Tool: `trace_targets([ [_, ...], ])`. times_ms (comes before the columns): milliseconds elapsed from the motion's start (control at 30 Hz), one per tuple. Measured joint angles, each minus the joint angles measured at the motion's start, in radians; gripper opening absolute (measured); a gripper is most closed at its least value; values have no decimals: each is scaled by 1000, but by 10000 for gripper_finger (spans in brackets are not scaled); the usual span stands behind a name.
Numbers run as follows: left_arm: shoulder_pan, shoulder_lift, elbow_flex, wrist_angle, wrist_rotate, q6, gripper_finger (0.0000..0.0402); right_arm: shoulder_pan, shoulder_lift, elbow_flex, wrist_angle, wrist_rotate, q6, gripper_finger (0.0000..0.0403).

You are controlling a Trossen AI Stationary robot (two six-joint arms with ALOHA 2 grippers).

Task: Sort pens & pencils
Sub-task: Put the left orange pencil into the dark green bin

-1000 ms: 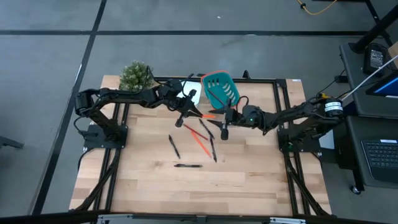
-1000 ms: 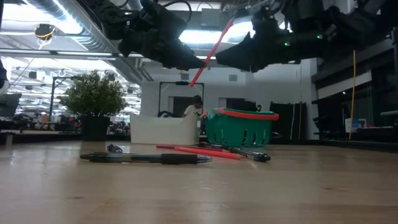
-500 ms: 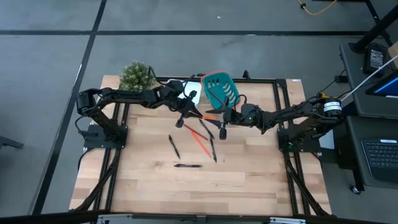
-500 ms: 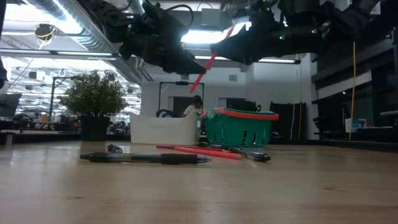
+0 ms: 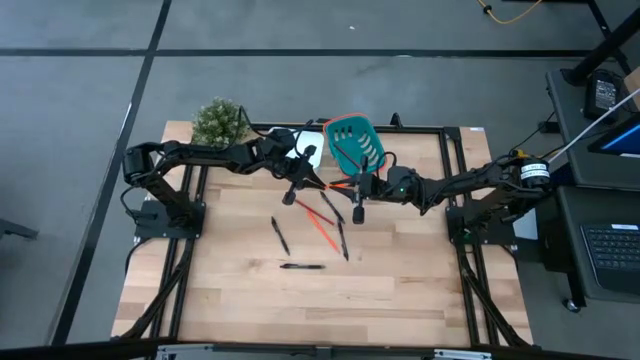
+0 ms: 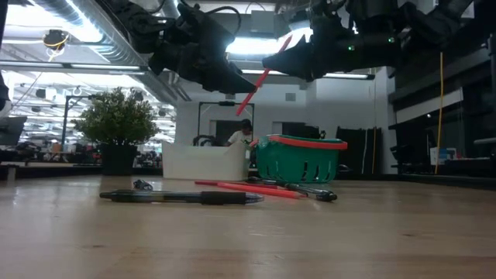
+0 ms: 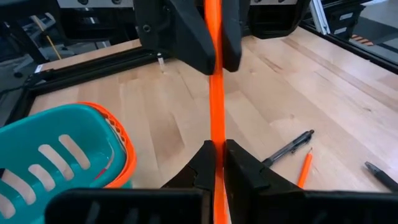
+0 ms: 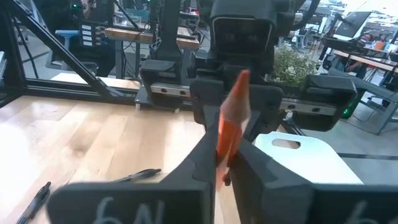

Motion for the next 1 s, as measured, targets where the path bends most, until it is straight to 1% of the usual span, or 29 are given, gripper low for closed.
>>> trace_targets([
  [67,0,0,0,0,1,0,14,-4,0,0,0,2,0,26],
  [333,1,0,0,0,-7,0,14,-21,0,0,-4,-13,3,33],
  [467,1,0,0,0,-7,0,17,-22,0,0,-7,-13,1,26],
  [600,0,0,0,2,-44,-27,38,-23,0,0,-9,-9,2,26],
  [733,0,-2,1,10,-50,-66,73,-23,0,-2,-16,-10,4,30],
  [867,0,-2,1,8,-54,-68,105,-23,0,-2,-15,-10,3,26],
  [1000,0,-2,1,6,-56,-67,115,-23,0,-2,-19,-10,3,26],
])
